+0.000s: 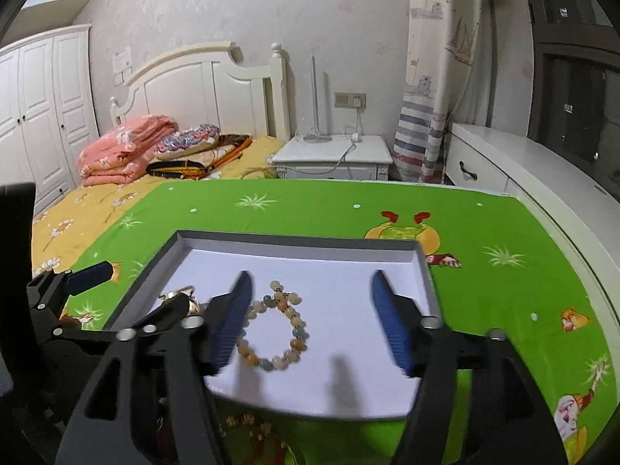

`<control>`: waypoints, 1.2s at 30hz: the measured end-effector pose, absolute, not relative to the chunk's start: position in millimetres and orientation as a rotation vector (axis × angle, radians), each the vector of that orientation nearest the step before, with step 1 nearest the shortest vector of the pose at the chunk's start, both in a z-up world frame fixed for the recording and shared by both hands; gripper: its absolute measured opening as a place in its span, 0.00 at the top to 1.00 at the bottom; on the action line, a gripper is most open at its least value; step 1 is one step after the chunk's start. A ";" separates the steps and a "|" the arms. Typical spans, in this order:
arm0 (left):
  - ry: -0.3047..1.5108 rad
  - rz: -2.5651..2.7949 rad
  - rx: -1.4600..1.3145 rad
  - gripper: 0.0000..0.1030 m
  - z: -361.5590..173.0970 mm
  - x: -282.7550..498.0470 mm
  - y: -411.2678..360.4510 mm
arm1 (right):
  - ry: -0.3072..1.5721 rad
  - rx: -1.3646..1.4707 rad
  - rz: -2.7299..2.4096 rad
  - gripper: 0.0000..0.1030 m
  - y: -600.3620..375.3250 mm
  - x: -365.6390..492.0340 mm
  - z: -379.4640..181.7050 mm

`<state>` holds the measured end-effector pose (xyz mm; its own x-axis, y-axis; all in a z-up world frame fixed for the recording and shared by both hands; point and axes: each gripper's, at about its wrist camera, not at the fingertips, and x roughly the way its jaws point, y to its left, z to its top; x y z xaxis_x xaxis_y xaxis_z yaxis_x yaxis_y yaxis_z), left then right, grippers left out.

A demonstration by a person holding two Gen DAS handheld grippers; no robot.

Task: Organize jewelry
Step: 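Carry the ring and beaded bracelet into the tray and open both tools, then grasp the gold bangle with the right tool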

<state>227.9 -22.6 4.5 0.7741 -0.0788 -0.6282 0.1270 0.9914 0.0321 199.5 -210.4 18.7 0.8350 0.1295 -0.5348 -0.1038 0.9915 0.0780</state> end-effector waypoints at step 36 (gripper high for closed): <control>0.814 -0.216 -0.074 0.05 -37.6 117.5 31.7 | 0.692 -0.014 0.263 0.39 -214.5 79.8 -33.7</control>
